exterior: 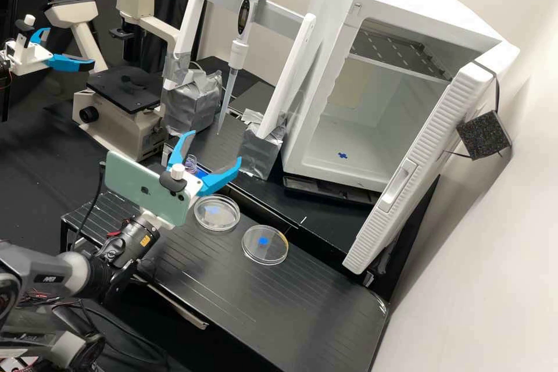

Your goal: Open the bottle

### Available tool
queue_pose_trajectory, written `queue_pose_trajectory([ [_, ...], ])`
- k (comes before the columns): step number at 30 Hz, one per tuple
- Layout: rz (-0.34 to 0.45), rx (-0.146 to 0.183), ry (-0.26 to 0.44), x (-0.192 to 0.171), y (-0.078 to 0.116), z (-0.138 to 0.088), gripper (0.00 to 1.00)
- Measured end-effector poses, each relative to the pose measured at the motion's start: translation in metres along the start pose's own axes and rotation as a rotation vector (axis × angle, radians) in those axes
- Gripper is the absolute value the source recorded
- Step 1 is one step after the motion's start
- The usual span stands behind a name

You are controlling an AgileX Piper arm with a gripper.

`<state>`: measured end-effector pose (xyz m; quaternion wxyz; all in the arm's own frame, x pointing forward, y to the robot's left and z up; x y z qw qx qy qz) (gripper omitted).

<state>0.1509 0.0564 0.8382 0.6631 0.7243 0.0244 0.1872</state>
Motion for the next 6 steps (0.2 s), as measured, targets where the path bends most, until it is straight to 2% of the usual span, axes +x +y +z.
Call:
queue_pose_trajectory([
  [6, -0.008, 0.012, -0.023, 0.011, -0.002, 0.004, 1.00],
])
